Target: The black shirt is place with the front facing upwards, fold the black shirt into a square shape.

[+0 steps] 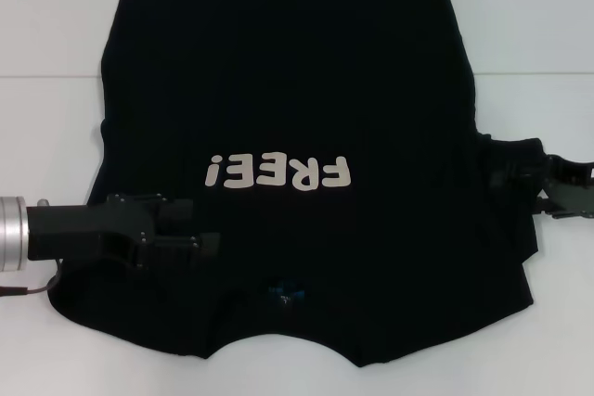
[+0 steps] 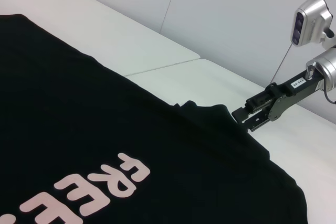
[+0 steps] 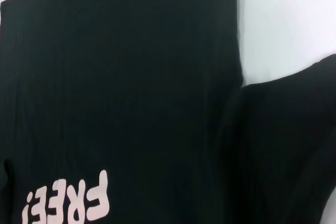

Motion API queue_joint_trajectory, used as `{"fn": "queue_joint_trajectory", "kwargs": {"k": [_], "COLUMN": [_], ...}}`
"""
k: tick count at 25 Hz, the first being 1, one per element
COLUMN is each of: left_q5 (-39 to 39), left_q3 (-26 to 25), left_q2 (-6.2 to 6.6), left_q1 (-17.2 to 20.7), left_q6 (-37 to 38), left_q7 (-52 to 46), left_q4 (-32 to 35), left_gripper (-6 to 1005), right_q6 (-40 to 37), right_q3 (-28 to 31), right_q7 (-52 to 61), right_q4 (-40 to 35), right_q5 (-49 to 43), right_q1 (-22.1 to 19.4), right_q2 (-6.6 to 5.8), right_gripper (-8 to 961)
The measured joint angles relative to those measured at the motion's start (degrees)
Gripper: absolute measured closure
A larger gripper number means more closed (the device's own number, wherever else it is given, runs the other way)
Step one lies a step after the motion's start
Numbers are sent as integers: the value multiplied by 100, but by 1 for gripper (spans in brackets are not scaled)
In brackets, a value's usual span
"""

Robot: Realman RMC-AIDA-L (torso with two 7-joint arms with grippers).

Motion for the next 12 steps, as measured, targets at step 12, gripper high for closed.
{"fn": "queue_joint_trajectory", "kwargs": {"k": [12], "left_q5": [0], "left_q3": [0], "left_q2": [7], "left_q1": [-1], "left_q6": [0], "left_q7": [-9], "left_q4": [5], "left_gripper": [172], "right_q6": [80], "right_q3": [-26], "right_q7": [126], "right_q4": [33], "right_q5": [-317], "right_q1": [-109], "right_q2": [-56], "right_gripper": [168]}}
